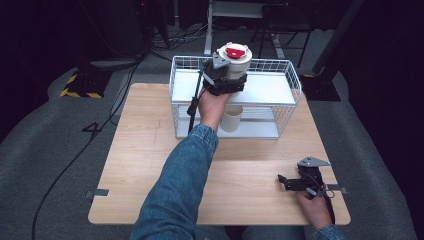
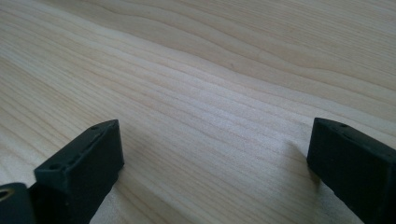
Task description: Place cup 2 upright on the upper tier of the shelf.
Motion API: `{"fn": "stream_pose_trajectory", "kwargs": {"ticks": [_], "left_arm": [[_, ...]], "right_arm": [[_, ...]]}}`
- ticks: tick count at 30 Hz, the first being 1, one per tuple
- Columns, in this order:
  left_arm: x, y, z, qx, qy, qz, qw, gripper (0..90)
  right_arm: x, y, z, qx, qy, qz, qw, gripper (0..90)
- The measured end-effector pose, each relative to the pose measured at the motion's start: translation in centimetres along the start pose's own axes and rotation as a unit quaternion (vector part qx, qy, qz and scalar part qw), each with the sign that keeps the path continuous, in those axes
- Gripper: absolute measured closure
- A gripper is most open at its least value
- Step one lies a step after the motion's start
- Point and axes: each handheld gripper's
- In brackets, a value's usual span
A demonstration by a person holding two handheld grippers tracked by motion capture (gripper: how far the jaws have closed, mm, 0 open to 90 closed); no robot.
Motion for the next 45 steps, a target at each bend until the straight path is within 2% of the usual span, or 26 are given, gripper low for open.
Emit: {"fn": "stream_pose_trajectory", "kwargs": {"ticks": [2, 4, 6, 9, 15, 17, 23, 30, 45], "left_arm": [[0.0, 0.1, -0.1, -0.001, -0.001, -0.007, 1.0000, 10.8], [-0.1, 0.3, -0.1, 0.001, 0.000, -0.013, 0.9999, 3.4], [-0.3, 0.6, -0.2, 0.002, 0.004, -0.013, 0.9999, 0.4], [-0.2, 1.1, -0.2, 0.003, -0.001, -0.011, 0.9999, 0.0], [0.5, 2.5, -0.3, 0.000, -0.017, 0.007, 0.9998, 0.0], [0.7, 3.1, -0.2, 0.001, -0.023, 0.011, 0.9997, 0.0], [1.4, 5.5, 0.0, 0.013, -0.023, 0.021, 0.9994, 0.0], [2.4, 8.2, 0.3, 0.014, -0.036, 0.029, 0.9989, 0.0], [3.4, 14.1, 2.1, -0.001, -0.041, 0.040, 0.9983, 0.0]], "right_arm": [[0.0, 0.0, 0.0, 0.000, 0.000, 0.000, 1.0000, 3.7], [0.0, 0.0, 0.0, 0.000, 0.000, 0.000, 1.0000, 3.7], [0.0, 0.0, 0.0, 0.000, 0.000, 0.000, 1.0000, 3.7], [0.0, 0.0, 0.0, 0.000, 0.000, 0.000, 1.0000, 3.7], [0.0, 0.0, 0.0, 0.000, 0.000, 0.000, 1.0000, 3.7], [0.0, 0.0, 0.0, 0.000, 0.000, 0.000, 1.0000, 3.7], [0.0, 0.0, 0.0, -0.001, -0.001, 0.000, 1.0000, 3.7], [0.0, 0.0, 0.0, -0.001, 0.002, -0.002, 1.0000, 3.7], [0.0, 0.0, -0.1, -0.001, 0.003, -0.003, 1.0000, 3.7]]}}
Point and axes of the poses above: each handheld gripper's, and its own axes: y roughly backward along the jaws, z roughly out of its underside, x roughly to its right, and after that the axes turned 7 degrees about z, right-handed
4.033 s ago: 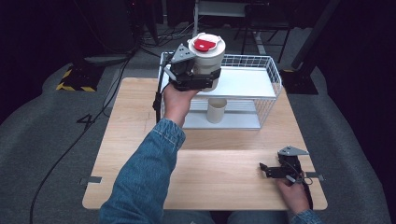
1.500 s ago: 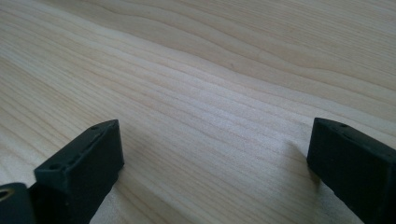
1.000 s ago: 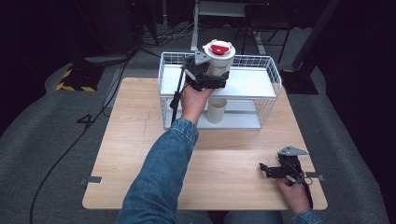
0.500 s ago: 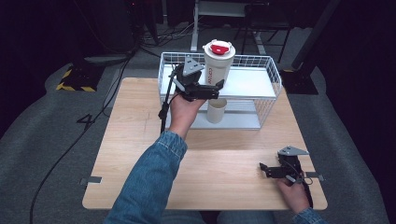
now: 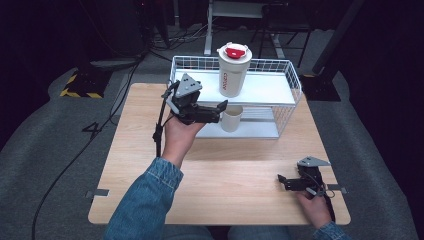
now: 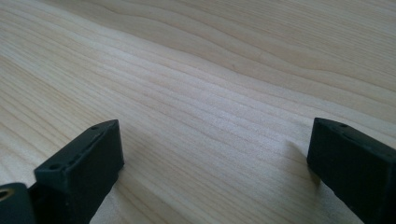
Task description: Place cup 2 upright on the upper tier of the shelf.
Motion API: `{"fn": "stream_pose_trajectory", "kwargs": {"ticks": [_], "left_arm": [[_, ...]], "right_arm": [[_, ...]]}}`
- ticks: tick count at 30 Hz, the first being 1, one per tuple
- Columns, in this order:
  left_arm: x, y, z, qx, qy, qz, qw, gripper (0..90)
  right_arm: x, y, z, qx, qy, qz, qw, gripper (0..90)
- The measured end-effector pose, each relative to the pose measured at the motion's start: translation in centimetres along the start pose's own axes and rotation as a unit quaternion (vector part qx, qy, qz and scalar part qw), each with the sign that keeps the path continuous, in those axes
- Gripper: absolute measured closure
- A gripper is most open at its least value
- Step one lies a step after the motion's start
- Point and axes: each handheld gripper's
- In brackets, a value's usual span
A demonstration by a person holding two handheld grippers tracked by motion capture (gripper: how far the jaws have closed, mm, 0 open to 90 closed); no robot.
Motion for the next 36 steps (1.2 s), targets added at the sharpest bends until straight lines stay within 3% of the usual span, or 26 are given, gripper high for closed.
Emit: {"fn": "stream_pose_trajectory", "kwargs": {"ticks": [12, 16, 24, 36], "left_arm": [[1.1, 4.1, 2.2, -0.009, -0.013, 0.008, 0.9998, 0.0], [1.3, 5.2, 3.1, -0.013, -0.009, 0.015, 0.9998, 0.0], [2.0, 6.4, 5.6, -0.036, -0.012, 0.022, 0.9990, 0.0], [1.6, 7.9, 10.1, -0.078, 0.013, 0.023, 0.9966, 0.0]], "right_arm": [[0.0, 0.0, 0.0, 0.000, 0.000, 0.000, 1.0000, 3.7], [0.0, 0.0, 0.0, 0.000, 0.000, 0.000, 1.0000, 3.7], [0.0, 0.0, 0.0, 0.000, 0.000, 0.000, 1.0000, 3.7], [0.0, 0.0, 0.0, 0.000, -0.001, 0.000, 1.0000, 3.7]]}}
Point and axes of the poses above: each handheld gripper's, and its own axes: y roughly backward along the jaws, z roughly out of its underside, x roughly to its right, and after that the axes turned 7 degrees about z, right-handed
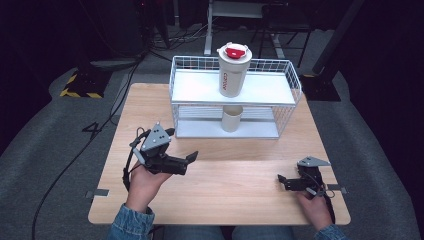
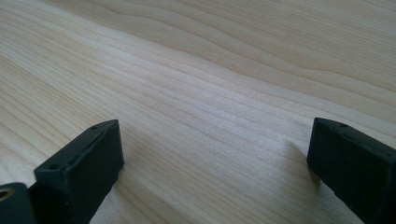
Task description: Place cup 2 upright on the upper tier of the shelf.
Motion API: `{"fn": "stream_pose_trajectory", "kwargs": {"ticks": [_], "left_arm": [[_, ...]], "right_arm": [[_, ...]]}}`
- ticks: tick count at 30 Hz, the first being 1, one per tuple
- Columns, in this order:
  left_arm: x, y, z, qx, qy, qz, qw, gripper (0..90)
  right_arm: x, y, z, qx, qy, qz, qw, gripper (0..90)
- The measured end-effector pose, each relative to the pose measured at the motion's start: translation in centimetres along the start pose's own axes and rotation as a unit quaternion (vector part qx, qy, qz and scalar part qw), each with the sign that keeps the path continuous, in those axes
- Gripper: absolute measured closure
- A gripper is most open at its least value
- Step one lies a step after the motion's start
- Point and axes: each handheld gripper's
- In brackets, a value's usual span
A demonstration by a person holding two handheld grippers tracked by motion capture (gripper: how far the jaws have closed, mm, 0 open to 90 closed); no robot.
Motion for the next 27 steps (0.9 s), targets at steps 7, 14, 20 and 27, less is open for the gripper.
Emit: {"fn": "stream_pose_trajectory", "kwargs": {"ticks": [7, 14, 20, 27], "left_arm": [[-0.3, 0.4, 2.9, -0.018, 0.015, 0.007, 0.9997, 0.1], [-0.8, 0.1, 4.7, -0.041, 0.033, -0.005, 0.9986, 0.3], [-0.9, -0.7, 6.6, -0.059, 0.046, -0.009, 0.9971, 0.1], [-1.0, -1.1, 8.9, -0.073, 0.067, -0.021, 0.9948, 0.2]], "right_arm": [[0.0, 0.0, 0.0, 0.000, 0.000, 0.000, 1.0000, 3.7], [0.0, 0.0, 0.0, 0.000, 0.000, 0.000, 1.0000, 3.7], [0.0, 0.0, 0.0, 0.000, 0.000, 0.000, 1.0000, 3.7], [0.0, 0.0, 0.0, 0.000, 0.000, 0.000, 1.0000, 3.7]]}}
Point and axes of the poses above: each handheld gripper's, and its own axes: y roughly backward along the jaws, z roughly out of its underside, x roughly to its right, and after that the axes turned 7 degrees about z, right-handed
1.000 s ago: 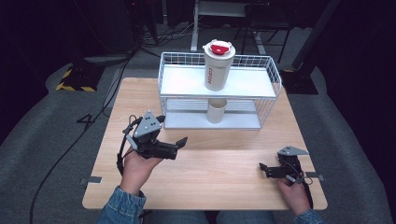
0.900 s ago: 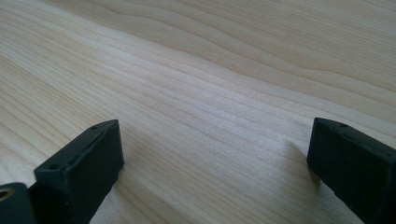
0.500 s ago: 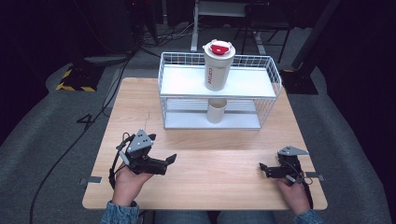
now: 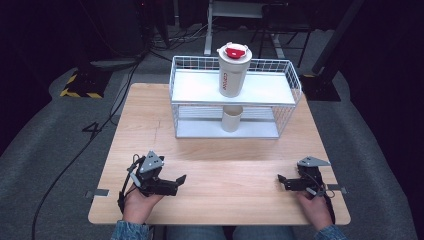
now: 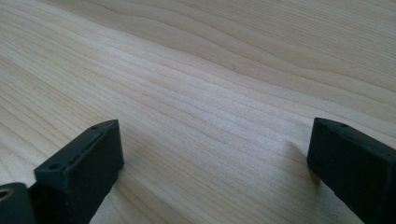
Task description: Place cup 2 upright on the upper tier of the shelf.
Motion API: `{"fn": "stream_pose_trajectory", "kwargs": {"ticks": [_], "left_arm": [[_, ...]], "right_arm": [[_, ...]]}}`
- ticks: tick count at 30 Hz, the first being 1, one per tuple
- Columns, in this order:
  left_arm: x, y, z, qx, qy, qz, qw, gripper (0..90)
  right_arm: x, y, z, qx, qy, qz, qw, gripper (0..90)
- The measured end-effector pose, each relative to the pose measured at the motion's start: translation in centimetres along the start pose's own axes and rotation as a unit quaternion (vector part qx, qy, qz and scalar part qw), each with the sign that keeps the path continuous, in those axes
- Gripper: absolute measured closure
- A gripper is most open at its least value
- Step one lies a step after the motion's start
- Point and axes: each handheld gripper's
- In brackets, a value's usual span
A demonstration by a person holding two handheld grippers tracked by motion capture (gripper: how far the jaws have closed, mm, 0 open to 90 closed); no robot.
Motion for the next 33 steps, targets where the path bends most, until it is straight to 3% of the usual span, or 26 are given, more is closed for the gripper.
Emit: {"fn": "stream_pose_trajectory", "kwargs": {"ticks": [8, 12, 23, 26, 28, 32, 33], "left_arm": [[-0.7, -0.5, 1.9, -0.022, 0.009, -0.014, 0.9996, 0.4], [-1.0, -1.0, 2.9, -0.046, 0.001, -0.026, 0.9986, 0.4], [-2.2, -2.3, 4.7, -0.103, 0.008, -0.042, 0.9937, 0.1], [-2.4, -2.5, 5.0, -0.113, 0.009, -0.050, 0.9923, 0.1], [-2.6, -2.7, 5.2, -0.113, 0.019, -0.047, 0.9923, 0.0], [-2.5, -3.0, 5.3, -0.114, 0.011, -0.061, 0.9916, 0.0], [-2.6, -3.0, 5.3, -0.118, 0.000, -0.067, 0.9907, 0.0]], "right_arm": [[0.0, 0.0, 0.0, 0.000, 0.000, 0.000, 1.0000, 3.7], [0.0, 0.0, 0.0, 0.000, 0.000, 0.000, 1.0000, 3.7], [0.0, 0.0, 0.0, 0.000, 0.000, 0.000, 1.0000, 3.7], [0.0, 0.0, 0.0, 0.000, 0.000, 0.000, 1.0000, 3.7], [0.0, 0.0, 0.0, 0.000, 0.000, 0.000, 1.0000, 3.7], [0.0, 0.0, 0.0, 0.000, 0.000, 0.000, 1.0000, 3.7], [0.0, 0.0, 0.0, 0.000, 0.000, 0.000, 1.0000, 3.7]]}}
Point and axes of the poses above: each handheld gripper's, and its own axes: y roughly backward along the jaws, z roughly out of its underside, x roughly to its right, and after that the axes turned 7 degrees about z, right-handed
